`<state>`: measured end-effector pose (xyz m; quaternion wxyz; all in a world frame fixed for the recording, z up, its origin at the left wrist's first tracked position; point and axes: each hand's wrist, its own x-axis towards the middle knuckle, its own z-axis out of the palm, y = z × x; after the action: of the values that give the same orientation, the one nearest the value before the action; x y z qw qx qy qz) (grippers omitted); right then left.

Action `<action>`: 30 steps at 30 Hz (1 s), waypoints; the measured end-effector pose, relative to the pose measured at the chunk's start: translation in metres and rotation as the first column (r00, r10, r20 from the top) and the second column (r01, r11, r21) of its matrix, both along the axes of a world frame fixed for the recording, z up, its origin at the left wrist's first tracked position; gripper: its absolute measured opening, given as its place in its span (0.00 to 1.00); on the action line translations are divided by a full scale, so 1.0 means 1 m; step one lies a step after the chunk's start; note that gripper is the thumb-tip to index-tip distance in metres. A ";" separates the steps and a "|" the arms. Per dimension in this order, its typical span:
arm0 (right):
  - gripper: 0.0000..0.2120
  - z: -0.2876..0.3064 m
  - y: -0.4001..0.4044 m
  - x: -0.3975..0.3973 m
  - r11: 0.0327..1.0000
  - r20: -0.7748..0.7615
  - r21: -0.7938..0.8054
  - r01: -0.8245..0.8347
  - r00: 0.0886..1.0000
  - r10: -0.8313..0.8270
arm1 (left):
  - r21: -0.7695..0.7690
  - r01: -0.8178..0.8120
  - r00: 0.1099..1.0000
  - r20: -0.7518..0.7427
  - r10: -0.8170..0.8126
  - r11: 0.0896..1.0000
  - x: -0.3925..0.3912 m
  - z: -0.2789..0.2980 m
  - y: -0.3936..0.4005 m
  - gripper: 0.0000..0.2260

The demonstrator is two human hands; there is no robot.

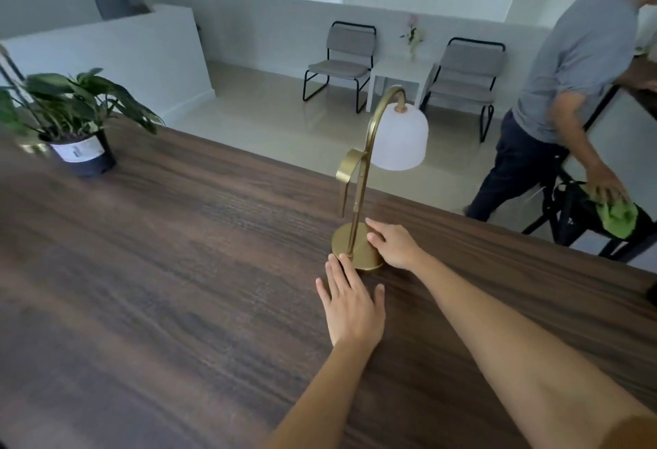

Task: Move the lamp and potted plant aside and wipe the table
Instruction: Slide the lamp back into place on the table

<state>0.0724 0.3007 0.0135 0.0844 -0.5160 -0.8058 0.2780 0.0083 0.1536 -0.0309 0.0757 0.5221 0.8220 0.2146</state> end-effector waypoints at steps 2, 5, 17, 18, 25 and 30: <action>0.21 -0.002 -0.001 -0.001 0.999 -0.008 0.028 0.030 1.000 -0.030 | -0.011 -0.005 1.000 0.020 0.005 1.000 -0.001 0.002 0.003 0.36; 0.20 0.000 -0.011 0.004 0.993 -0.042 0.084 0.082 0.996 -0.079 | -0.002 0.012 0.998 0.063 -0.012 1.000 -0.009 0.009 0.006 0.39; 0.36 0.006 -0.059 0.076 0.955 -0.076 -0.152 0.255 0.960 -0.268 | -0.082 0.556 0.829 -0.012 -0.559 0.827 -0.065 0.008 0.031 0.49; 0.40 0.008 -0.057 0.078 0.953 -0.107 -0.213 0.215 0.964 -0.242 | -0.063 0.550 0.834 -0.013 -0.552 0.833 -0.065 0.008 0.029 0.46; 0.39 0.003 -0.077 0.074 0.956 -0.007 -0.058 0.286 0.958 -0.287 | 0.012 0.358 0.933 -0.037 -0.357 0.934 -0.029 0.007 -0.011 0.29; 0.36 -0.003 -0.110 0.097 0.933 -0.006 0.095 0.347 0.938 -0.348 | -0.090 0.413 0.908 -0.029 -0.417 0.906 -0.004 0.003 -0.018 0.39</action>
<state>0.1699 0.1911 0.0105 0.1521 -0.6471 -0.7147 0.2175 0.0046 0.1361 -0.0276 0.1214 0.6863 0.7017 0.1476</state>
